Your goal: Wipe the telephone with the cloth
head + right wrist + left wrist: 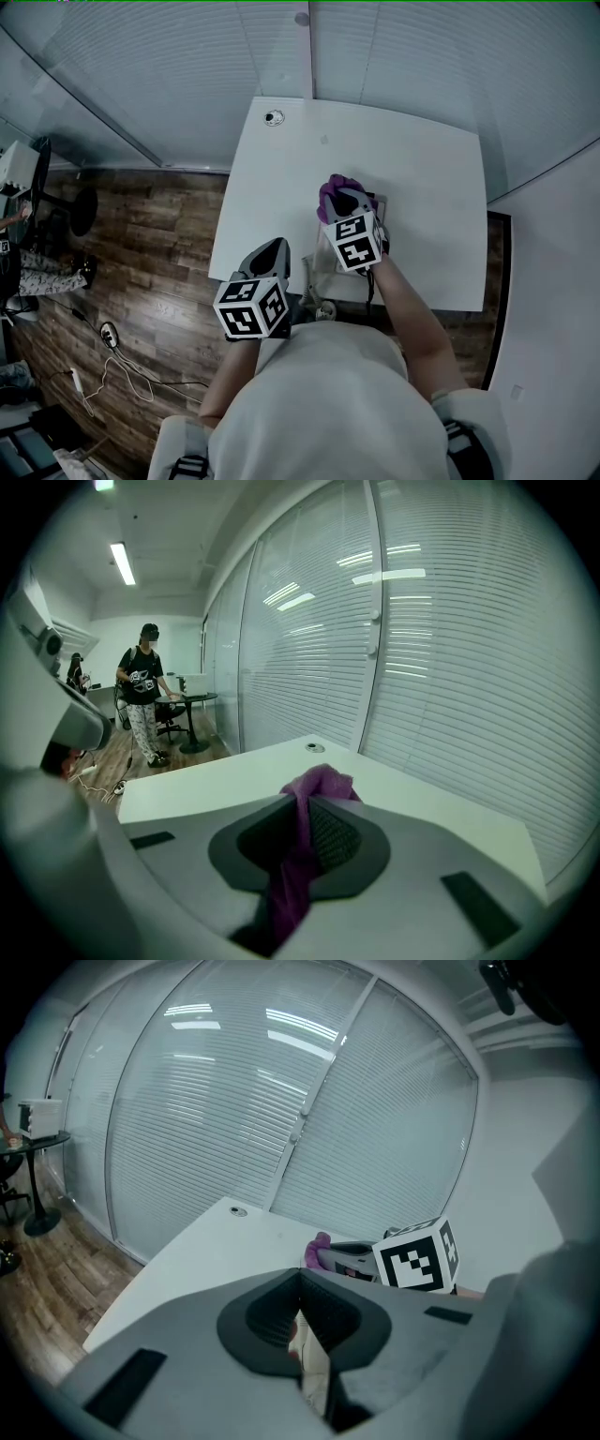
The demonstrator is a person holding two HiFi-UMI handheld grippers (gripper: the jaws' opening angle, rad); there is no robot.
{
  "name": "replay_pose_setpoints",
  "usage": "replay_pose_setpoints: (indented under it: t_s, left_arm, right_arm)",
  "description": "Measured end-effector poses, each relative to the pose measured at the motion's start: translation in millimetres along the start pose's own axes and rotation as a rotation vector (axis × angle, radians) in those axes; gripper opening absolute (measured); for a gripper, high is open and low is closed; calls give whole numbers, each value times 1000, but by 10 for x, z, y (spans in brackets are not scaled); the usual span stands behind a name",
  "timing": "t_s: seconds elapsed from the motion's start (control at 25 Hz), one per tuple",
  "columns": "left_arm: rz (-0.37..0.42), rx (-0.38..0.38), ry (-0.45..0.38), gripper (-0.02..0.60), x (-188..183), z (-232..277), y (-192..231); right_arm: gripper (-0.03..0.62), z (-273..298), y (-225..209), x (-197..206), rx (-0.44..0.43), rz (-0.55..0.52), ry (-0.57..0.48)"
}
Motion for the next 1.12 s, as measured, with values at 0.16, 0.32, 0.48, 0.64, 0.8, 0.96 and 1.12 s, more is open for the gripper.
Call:
replay_pose_setpoints:
  t_s: [0.16,0.32,0.48,0.64,0.8,0.96,1.12]
  left_arm:
    - [-4,-2,-3,9,10,-24,2]
    - [-12,-1,-10,9,18,-72,-7]
    - [-15,-1,-14,9,44,-100,-17]
    - [-20,10,-12,9,85,-131,-55]
    - [-18,11,-9,9,118,-169,-76]
    - [-19,5,-9,9,152,-224,-71]
    - [-26,2,-7,9,206,-286,-61]
  right_arm:
    - [44,-35,56,18,-9,-3,-3]
    - [44,-100,119,41,-18,-6,-8]
    - [44,-148,175,87,-29,-7,-9]
    - [44,-211,226,110,-33,-6,-11]
    - [44,-277,294,158,-42,-8,-8]
    - [44,-354,358,208,-46,-12,-11]
    - [44,-410,425,262,-56,-6,-6]
Point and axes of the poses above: the fingertips, and each gripper's own axes: z forward along the fingers, y to its left, x out of its underside, the point moved 1 cm from there along -z, backward along the fingers, and after that the axes turned 1 degree about x, right-handed, at the moved point
